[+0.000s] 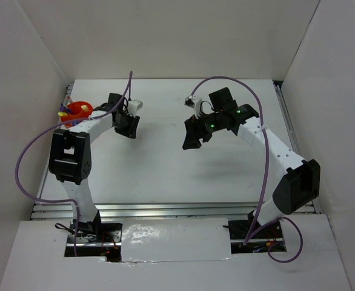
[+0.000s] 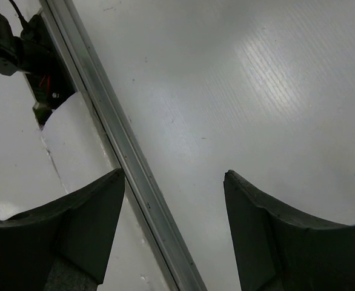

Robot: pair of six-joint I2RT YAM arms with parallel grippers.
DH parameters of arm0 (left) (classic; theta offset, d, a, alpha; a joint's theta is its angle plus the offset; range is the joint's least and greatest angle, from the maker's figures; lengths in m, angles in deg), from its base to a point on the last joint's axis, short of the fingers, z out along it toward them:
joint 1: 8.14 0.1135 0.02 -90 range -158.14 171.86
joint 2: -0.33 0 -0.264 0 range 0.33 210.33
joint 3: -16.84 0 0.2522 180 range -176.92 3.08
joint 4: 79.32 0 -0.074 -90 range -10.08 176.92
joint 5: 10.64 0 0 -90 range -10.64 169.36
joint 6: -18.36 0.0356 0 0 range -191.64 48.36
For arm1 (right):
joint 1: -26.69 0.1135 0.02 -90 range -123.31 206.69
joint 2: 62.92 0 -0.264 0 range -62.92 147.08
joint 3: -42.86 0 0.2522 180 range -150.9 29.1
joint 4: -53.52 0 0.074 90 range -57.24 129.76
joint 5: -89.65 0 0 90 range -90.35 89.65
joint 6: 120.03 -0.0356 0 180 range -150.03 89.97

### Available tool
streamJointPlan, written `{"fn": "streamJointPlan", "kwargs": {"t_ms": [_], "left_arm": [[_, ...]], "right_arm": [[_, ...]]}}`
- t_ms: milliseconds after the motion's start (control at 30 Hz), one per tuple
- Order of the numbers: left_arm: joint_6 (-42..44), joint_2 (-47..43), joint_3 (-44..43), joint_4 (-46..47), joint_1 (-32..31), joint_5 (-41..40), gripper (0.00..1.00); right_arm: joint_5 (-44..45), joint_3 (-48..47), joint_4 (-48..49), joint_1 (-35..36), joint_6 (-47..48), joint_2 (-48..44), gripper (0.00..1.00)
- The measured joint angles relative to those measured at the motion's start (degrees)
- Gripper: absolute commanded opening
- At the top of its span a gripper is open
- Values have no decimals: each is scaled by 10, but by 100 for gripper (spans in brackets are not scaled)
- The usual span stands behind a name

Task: Sort the stationery into containers
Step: Pick up the stationery from the center of the board.

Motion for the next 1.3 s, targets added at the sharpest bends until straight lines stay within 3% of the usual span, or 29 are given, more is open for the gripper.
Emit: {"fn": "streamJointPlan", "kwargs": {"t_ms": [167, 200, 233, 267, 400, 500, 800, 933, 1100, 1300], "left_arm": [[-13, 20, -11, -4, 3, -26, 51], [-14, 25, -15, -5, 3, -27, 50], [-14, 28, -18, -5, 3, -27, 49], [-15, 32, -21, -6, 3, -28, 48], [-16, 52, -31, -9, 3, -26, 39], [-24, 63, -32, -11, 3, -17, 27], [-31, 28, -5, -3, -2, 7, 9], [-39, -57, 19, 5, -36, 5, 6], [-41, -184, 43, 36, -129, -38, 8], [-42, -225, 43, 47, -217, -86, 8]], "right_arm": [[-1, 0, 6, 0, -6, 1, 75], [-1, 0, 8, 0, -8, 3, 90], [-1, 0, 10, 0, -14, 5, 99], [-1, 0, 12, 0, -20, 7, 100], [-2, -4, 19, 0, -37, 25, 100], [-8, -13, 26, 0, -59, 43, 99], [-67, -38, 97, -1, -181, 130, 93], [-94, -49, 115, -2, -227, 178, 92], [-125, -72, 129, -2, -270, 214, 92], [-156, -103, 158, -2, -299, 221, 87]]}}
